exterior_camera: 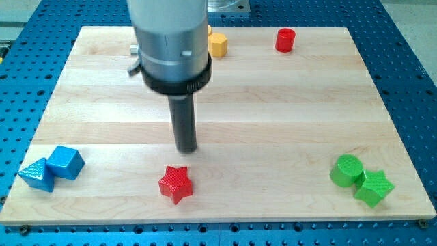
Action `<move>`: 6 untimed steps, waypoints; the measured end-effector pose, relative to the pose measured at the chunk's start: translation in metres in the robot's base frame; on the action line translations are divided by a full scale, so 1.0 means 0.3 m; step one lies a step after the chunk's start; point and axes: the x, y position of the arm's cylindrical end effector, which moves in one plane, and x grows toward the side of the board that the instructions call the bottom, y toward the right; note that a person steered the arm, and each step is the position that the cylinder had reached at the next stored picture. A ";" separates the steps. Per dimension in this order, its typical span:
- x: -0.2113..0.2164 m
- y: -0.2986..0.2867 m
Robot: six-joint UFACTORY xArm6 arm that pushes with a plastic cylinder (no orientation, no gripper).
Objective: Drag the red circle to the center of the board
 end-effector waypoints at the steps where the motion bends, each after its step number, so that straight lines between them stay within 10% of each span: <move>1: -0.320 0.374; 3: -0.816 0.838; 6: -0.904 0.472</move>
